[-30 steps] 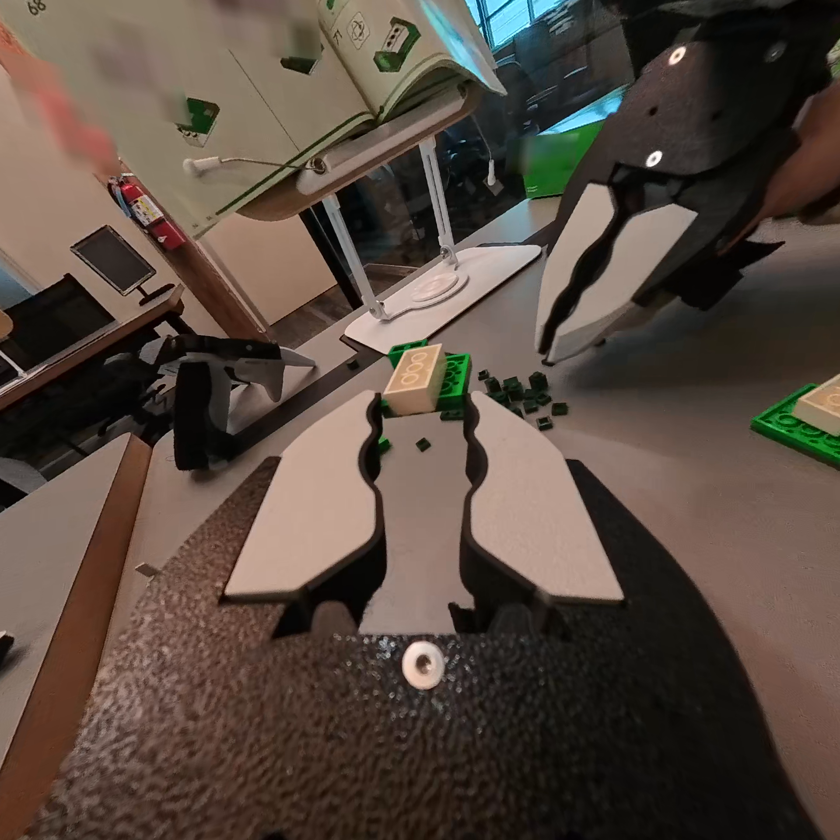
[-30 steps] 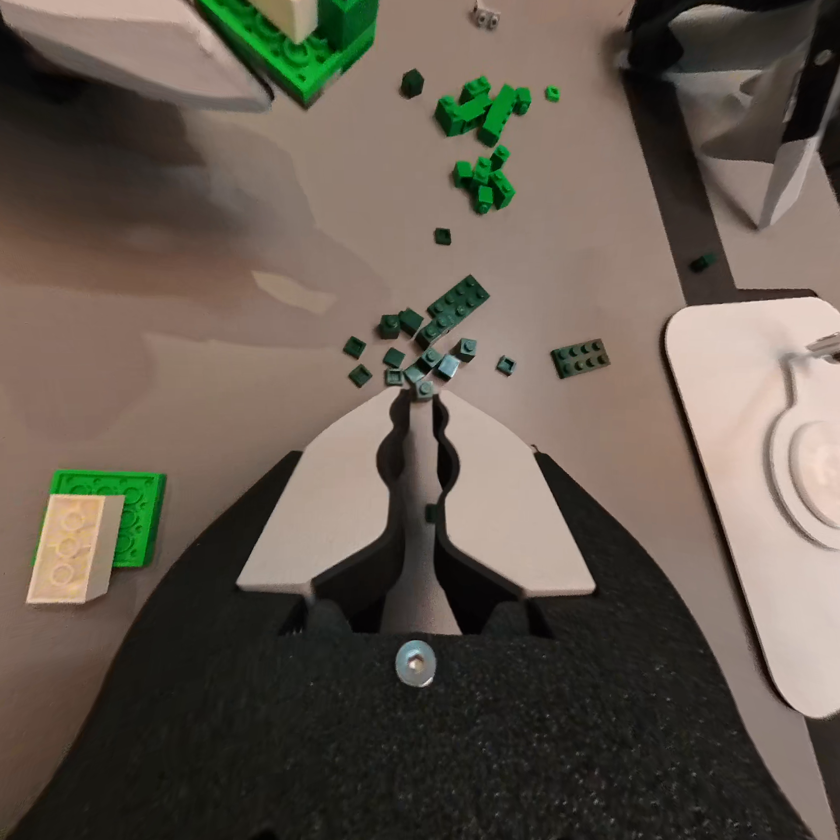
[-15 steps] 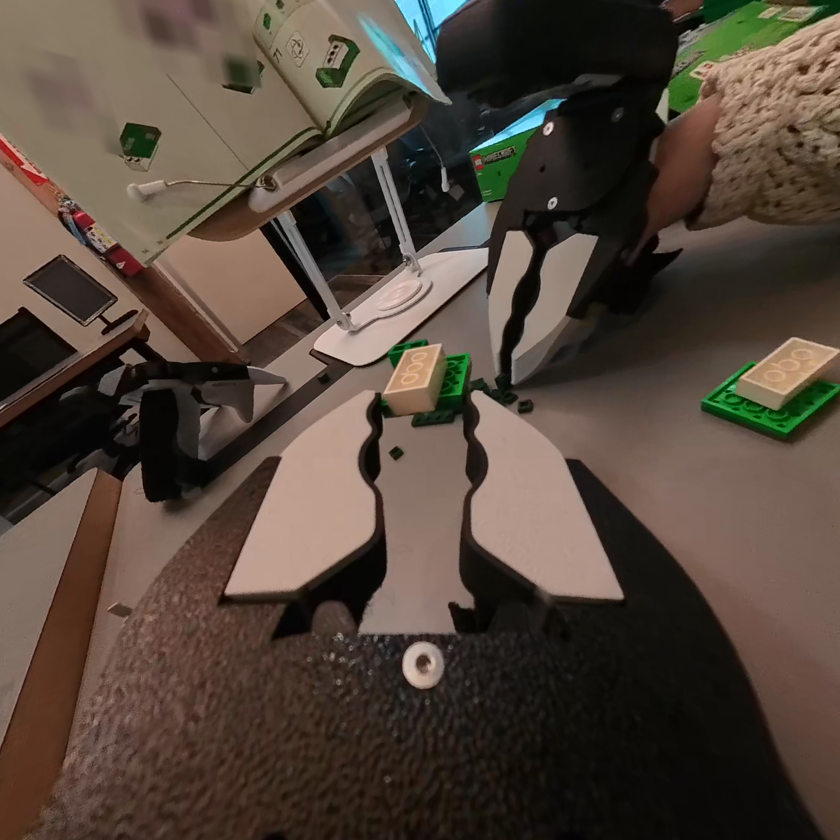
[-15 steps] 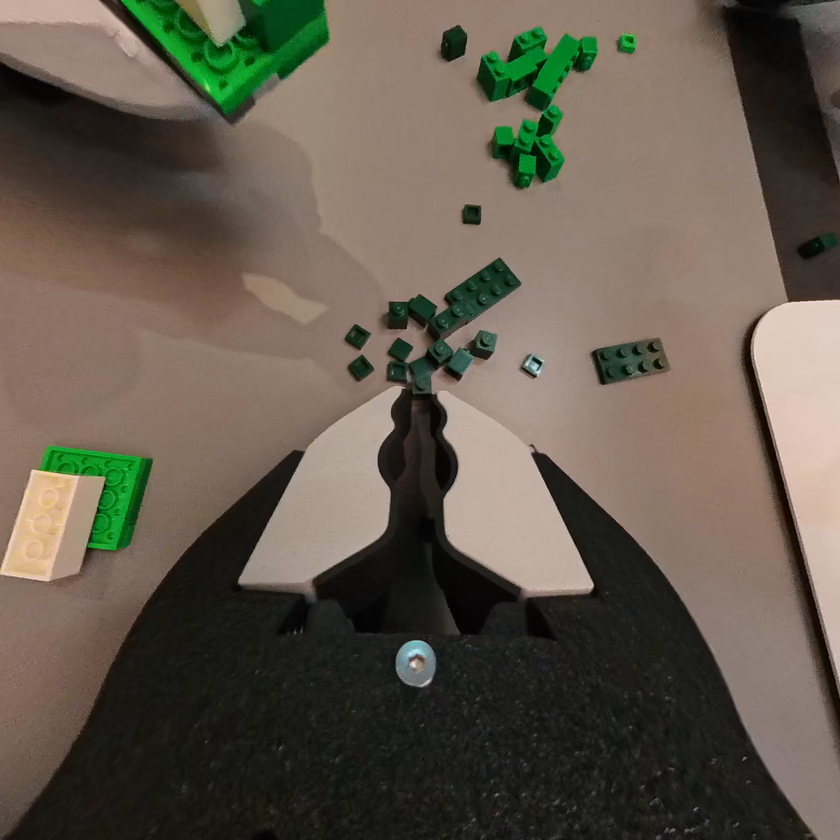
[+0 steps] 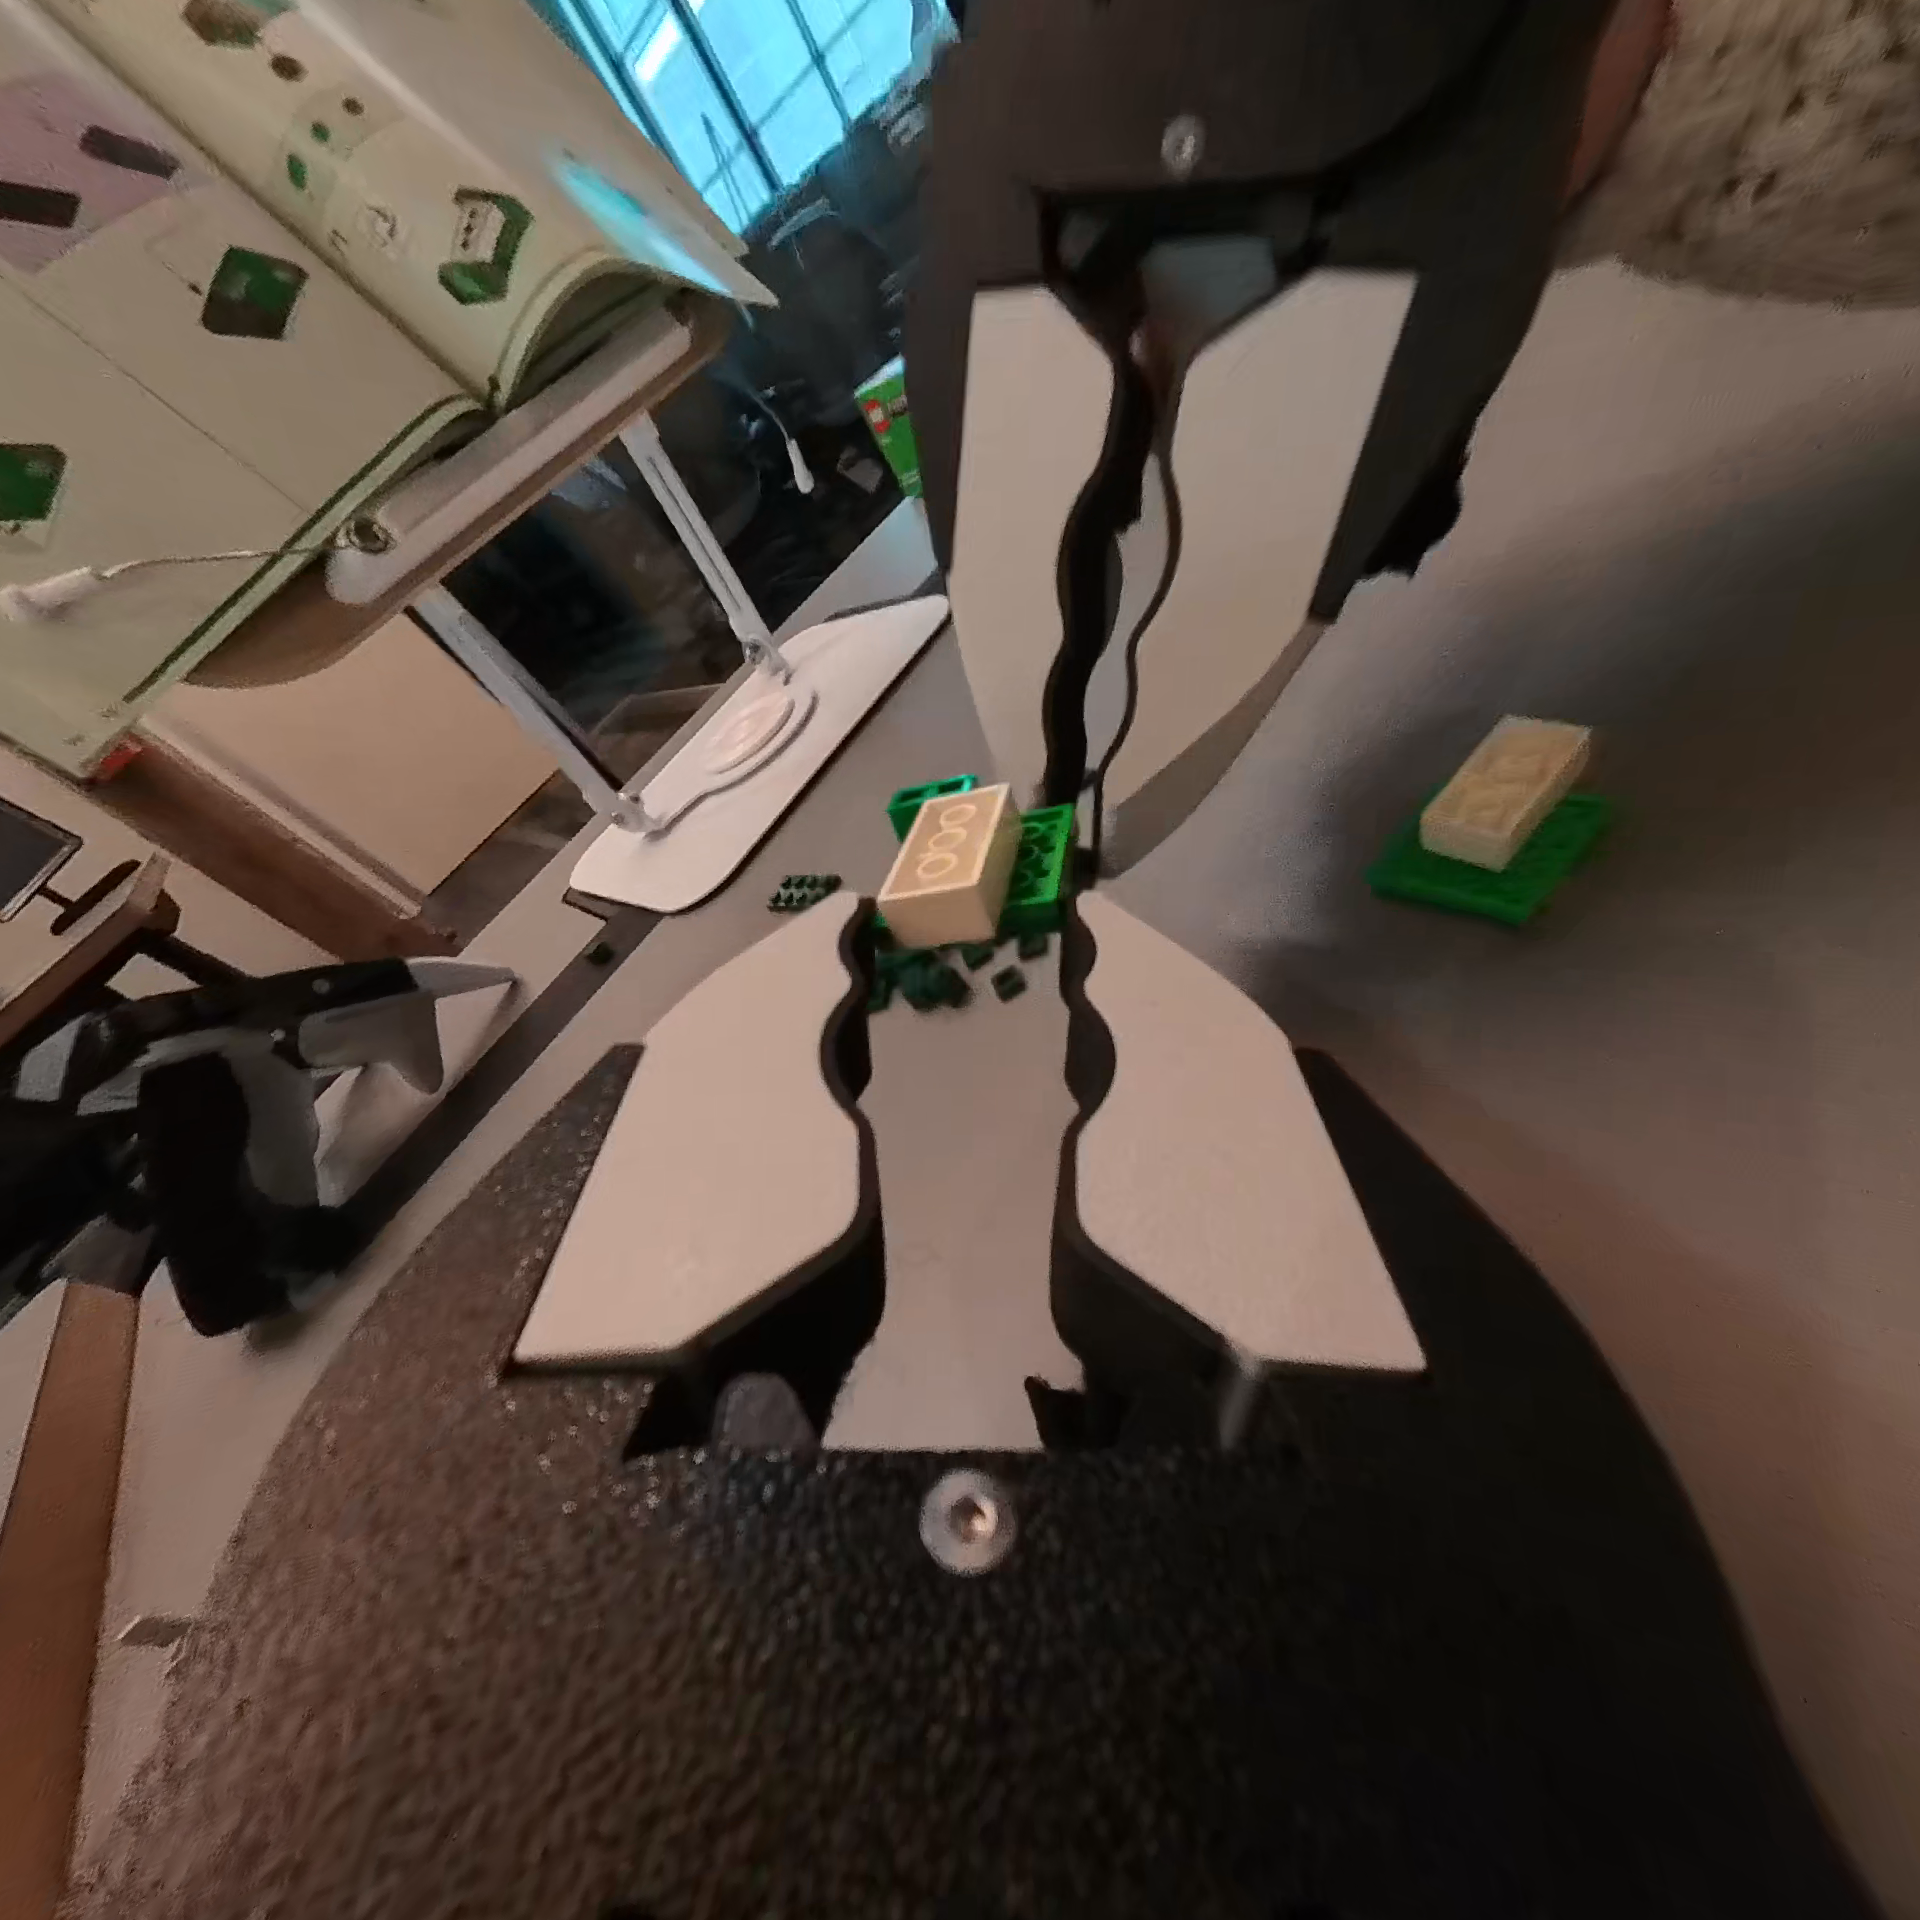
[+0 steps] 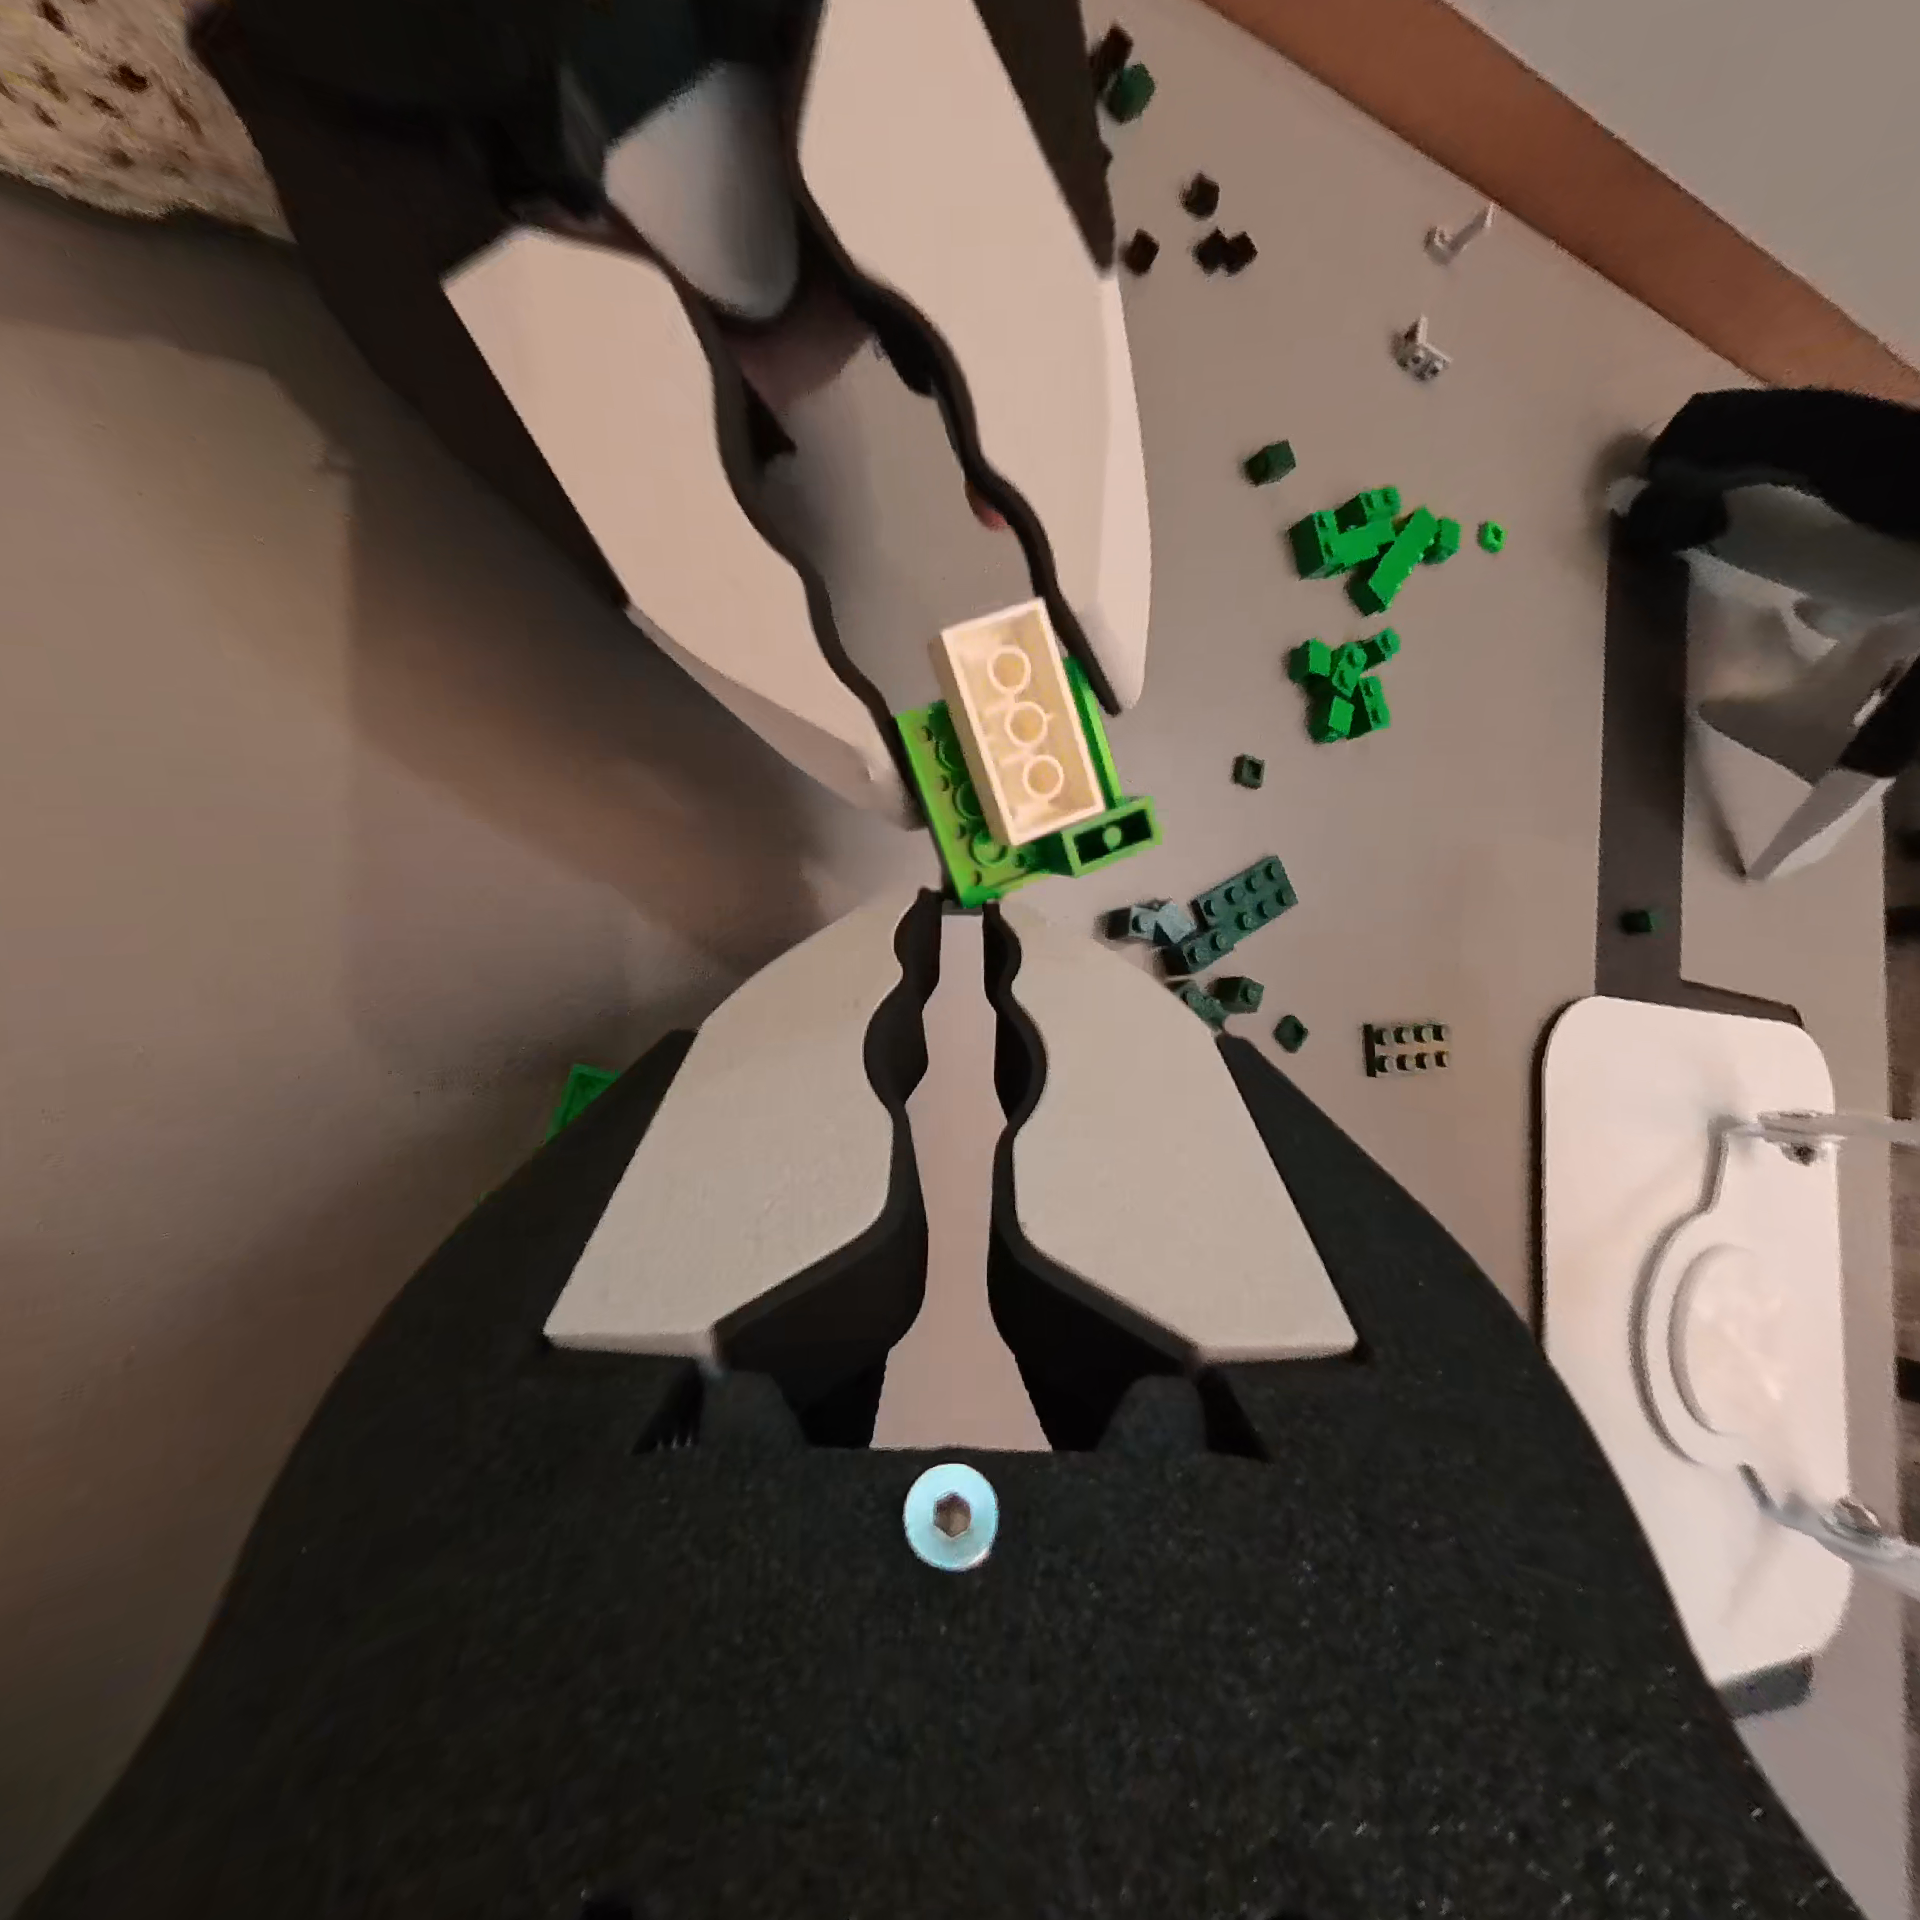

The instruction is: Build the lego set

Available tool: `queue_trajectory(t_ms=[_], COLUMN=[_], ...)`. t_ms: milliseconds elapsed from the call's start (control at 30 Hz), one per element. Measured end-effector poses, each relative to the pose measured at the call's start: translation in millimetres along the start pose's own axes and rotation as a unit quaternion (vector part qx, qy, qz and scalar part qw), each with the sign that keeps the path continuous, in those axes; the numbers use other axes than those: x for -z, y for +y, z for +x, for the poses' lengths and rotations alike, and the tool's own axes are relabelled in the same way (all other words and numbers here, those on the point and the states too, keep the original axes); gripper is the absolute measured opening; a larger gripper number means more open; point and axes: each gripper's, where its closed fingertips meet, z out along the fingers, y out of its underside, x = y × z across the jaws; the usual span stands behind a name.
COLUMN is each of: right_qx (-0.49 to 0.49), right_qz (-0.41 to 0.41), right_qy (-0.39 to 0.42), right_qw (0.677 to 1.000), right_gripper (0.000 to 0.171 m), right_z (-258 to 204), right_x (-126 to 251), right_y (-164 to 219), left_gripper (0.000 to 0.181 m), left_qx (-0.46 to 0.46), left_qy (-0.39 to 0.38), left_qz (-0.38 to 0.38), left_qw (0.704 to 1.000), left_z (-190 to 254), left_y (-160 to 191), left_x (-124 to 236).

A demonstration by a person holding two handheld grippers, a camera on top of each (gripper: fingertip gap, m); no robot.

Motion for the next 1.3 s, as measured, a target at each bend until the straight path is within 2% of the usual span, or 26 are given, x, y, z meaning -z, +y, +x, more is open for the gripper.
queue_trajectory(t_ms=[133,267,333,433,533,600,833,1033,1167,1300], right_qx=[0.005,-0.009,-0.022,-0.050,-0.121,-0.144,-0.194,-0.199,-0.191,-0.211], right_qz=[-0.027,-0.128,-0.138,-0.118,-0.068,-0.030,0.029,-0.001,0.034,0.033], right_qy=[0.002,-0.027,-0.039,-0.027,-0.003,0.004,-0.006,-0.010,-0.061,-0.036], right_qw=[1.000,0.991,0.989,0.991,0.990,0.989,0.981,0.980,0.979,0.976], right_gripper=[0.000,0.000,0.000,0.000,0.008,0.018,0.018,0.023,0.024,0.021], right_z=[-2.4,-8.8,-12.3,-9.4,-0.2,4.6,10.0,7.0,-7.2,3.9], right_x=[6.2,12.1,11.6,8.3,4.6,1.5,-8.5,-17.0,-19.4,-16.1], right_y=[7.1,44.8,52.9,57.5,57.0,55.5,60.0,63.3,45.7,52.8], left_gripper=[0.034,0.034,0.034,0.034,0.034,0.034,0.034,0.034,0.034,0.034], left_qx=[-0.002,-0.013,-0.006,0.030,0.052,0.048,0.025,0.024,0.025,0.025], left_qy=[0.008,0.006,-0.021,-0.058,-0.081,-0.082,-0.071,-0.068,-0.067,-0.066], left_qz=[-0.032,-0.039,-0.047,-0.041,-0.032,-0.035,-0.046,-0.048,-0.046,-0.047], left_qw=[0.999,0.999,0.999,0.997,0.995,0.995,0.996,0.996,0.996,0.996], left_z=[2.6,3.5,-5.5,-22.4,-32.3,-32.2,-25.8,-25.1,-25.0,-24.7], left_y=[9.4,11.4,14.5,15.7,15.3,16.0,18.0,18.3,18.1,18.1], left_x=[-3.5,-4.2,-3.3,1.4,5.2,5.0,2.2,2.0,2.3,2.2])
